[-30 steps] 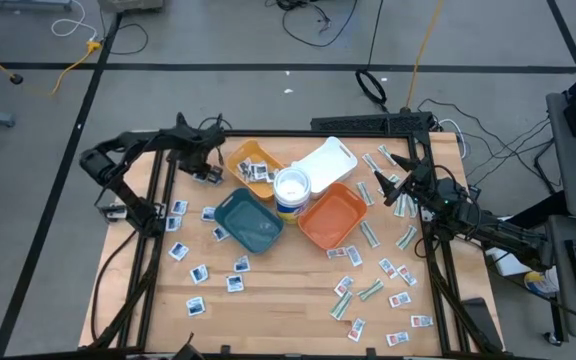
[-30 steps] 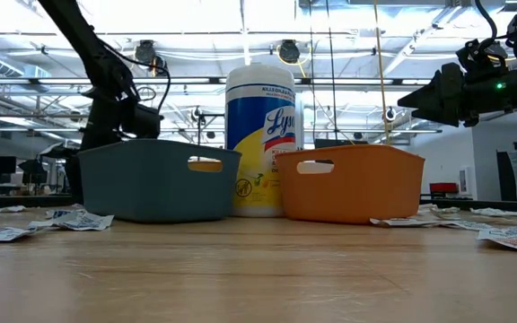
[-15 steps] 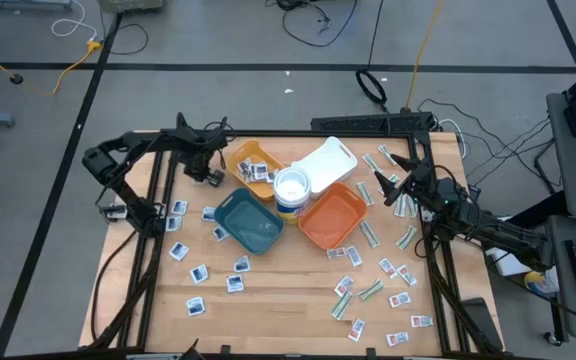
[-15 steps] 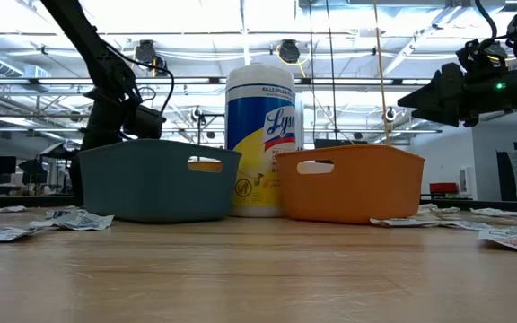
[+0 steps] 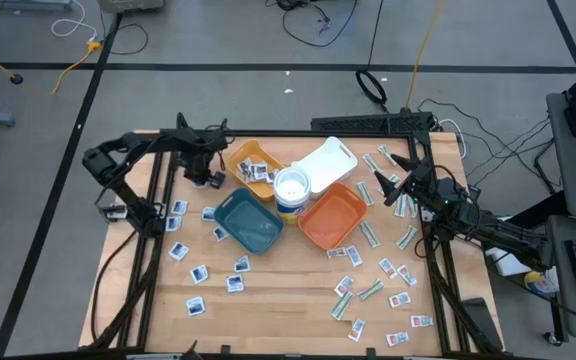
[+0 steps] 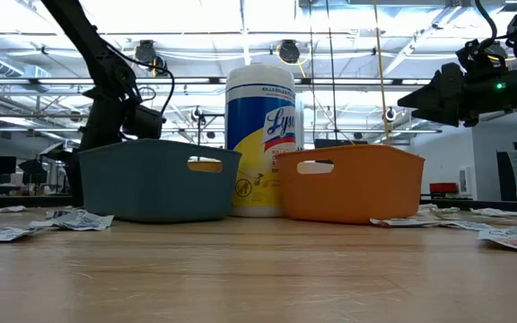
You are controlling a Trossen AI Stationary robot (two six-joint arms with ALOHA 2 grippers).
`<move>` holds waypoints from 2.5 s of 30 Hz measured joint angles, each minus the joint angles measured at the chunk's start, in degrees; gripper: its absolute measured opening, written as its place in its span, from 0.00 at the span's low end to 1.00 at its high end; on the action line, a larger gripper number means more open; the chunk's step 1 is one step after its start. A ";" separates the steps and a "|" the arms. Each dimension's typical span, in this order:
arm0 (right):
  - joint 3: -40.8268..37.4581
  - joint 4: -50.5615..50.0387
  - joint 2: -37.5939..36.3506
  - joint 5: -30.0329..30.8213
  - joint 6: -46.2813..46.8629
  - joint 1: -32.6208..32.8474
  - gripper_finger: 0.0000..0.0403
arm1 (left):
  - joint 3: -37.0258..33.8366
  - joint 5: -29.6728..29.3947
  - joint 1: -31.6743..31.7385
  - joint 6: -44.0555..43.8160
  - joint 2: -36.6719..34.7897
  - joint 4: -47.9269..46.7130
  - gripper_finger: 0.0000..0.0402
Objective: Pick & Place First Aid Supplies
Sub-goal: Put the blue pad into the blue bin
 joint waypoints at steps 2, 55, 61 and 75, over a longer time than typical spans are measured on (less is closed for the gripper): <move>-0.01 0.00 -0.01 0.02 -0.01 0.00 0.94 | 0.50 0.74 0.37 1.05 -0.17 -1.07 0.18; -0.01 0.00 0.01 -0.01 -0.01 0.01 0.94 | 5.29 1.00 -3.19 4.39 -18.44 -15.12 0.00; 0.01 0.00 0.01 -0.01 0.01 0.00 0.94 | 6.65 3.24 -11.09 0.91 -18.23 -13.96 0.00; 0.00 0.00 0.01 -0.01 0.01 0.01 0.94 | 23.21 4.76 -30.07 -4.39 -5.82 -14.86 0.00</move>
